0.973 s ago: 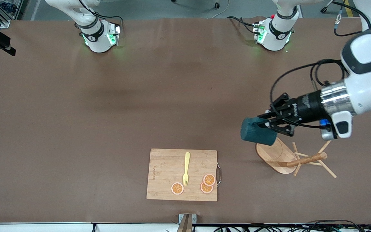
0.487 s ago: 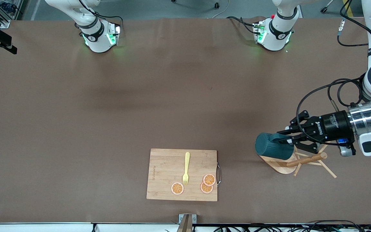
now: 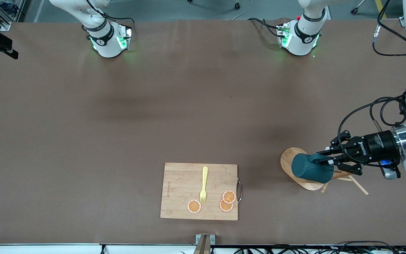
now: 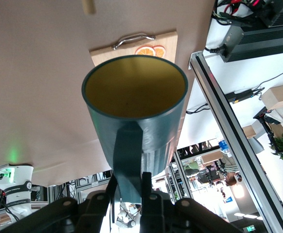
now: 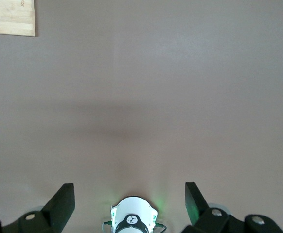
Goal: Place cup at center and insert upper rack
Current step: 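Lower the mug handle onto a mug-tree peg with the left gripper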
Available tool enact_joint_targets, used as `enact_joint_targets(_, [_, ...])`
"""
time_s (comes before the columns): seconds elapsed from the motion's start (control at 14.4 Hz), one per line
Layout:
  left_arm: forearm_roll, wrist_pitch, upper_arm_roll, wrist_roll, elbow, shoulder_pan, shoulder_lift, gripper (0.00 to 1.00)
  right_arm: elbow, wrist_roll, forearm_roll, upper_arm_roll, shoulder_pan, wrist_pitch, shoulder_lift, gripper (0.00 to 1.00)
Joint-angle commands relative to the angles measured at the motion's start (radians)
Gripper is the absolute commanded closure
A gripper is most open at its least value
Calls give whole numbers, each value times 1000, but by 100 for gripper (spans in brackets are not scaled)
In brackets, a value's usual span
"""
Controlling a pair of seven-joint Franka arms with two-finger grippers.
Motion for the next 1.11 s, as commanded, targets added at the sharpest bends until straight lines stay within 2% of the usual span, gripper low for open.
enact_joint_targets(0.0, [-24, -24, -7, 20, 3, 6, 20, 100, -19, 5, -5, -1, 5, 2, -24, 0])
enact_joint_targets(0.63, [-21, -95, -5, 129, 3, 91, 77, 99, -19, -3, -5, -7, 1, 2, -24, 0])
enact_joint_targets(1.04, [-7, -96, -4, 222, 5, 124, 115, 99, -19, -3, -5, -7, 2, 4, -24, 0])
